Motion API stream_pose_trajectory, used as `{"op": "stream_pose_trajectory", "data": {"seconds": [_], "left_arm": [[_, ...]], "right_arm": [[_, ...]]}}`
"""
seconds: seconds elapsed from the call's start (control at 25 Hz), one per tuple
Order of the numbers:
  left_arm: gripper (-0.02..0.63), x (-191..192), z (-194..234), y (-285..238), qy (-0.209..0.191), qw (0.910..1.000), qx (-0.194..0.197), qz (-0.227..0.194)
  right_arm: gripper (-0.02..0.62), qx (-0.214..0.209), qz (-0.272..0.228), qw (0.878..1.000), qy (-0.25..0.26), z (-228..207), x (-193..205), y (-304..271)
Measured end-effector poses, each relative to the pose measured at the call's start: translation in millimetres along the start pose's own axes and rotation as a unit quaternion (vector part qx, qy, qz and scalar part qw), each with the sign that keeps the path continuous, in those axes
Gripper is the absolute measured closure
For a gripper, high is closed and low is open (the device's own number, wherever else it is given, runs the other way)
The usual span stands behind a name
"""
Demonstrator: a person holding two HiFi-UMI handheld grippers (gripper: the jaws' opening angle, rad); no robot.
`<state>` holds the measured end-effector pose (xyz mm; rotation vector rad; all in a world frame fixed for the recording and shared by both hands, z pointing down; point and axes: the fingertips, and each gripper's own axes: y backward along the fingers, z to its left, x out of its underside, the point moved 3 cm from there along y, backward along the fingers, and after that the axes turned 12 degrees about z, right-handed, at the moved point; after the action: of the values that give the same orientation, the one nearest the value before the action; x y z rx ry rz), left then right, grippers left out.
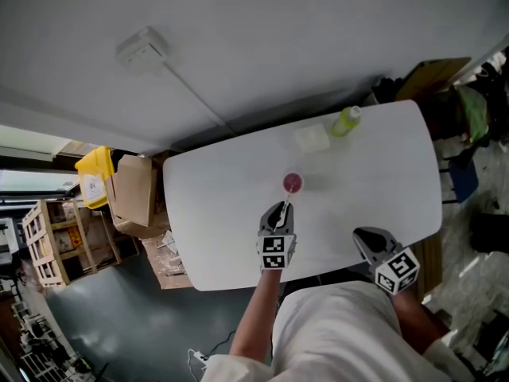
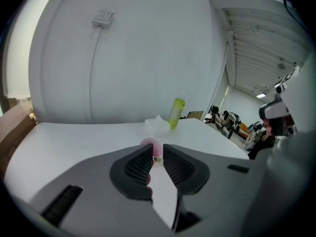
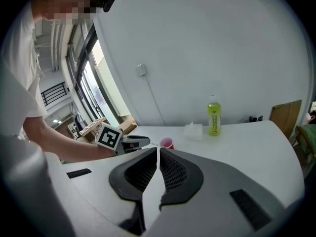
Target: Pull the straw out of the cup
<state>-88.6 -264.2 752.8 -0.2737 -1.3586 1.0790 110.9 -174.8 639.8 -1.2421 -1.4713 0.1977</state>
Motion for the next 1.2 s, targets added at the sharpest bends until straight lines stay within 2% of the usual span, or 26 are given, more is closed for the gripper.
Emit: {"op": "stream_pose_trajectory", "data": {"seconds": [0.16,0.48,1.2], "left_arm": [[0.575,-4,3,1,0.003,1.0,-0.006,-0.006],[0.58,-10,4,4,0.006,0.9998,-0.003,-0.018],[0.583,-28,15,35,0.008,0.9984,0.002,-0.056]], "right_arm": [[0.552,0.001,0.001,1.0,-0.002,3,0,-1],[0.552,0.007,0.003,1.0,0.0,8,5,0],[0.552,0.024,-0.013,0.999,0.015,23,-13,2]]}}
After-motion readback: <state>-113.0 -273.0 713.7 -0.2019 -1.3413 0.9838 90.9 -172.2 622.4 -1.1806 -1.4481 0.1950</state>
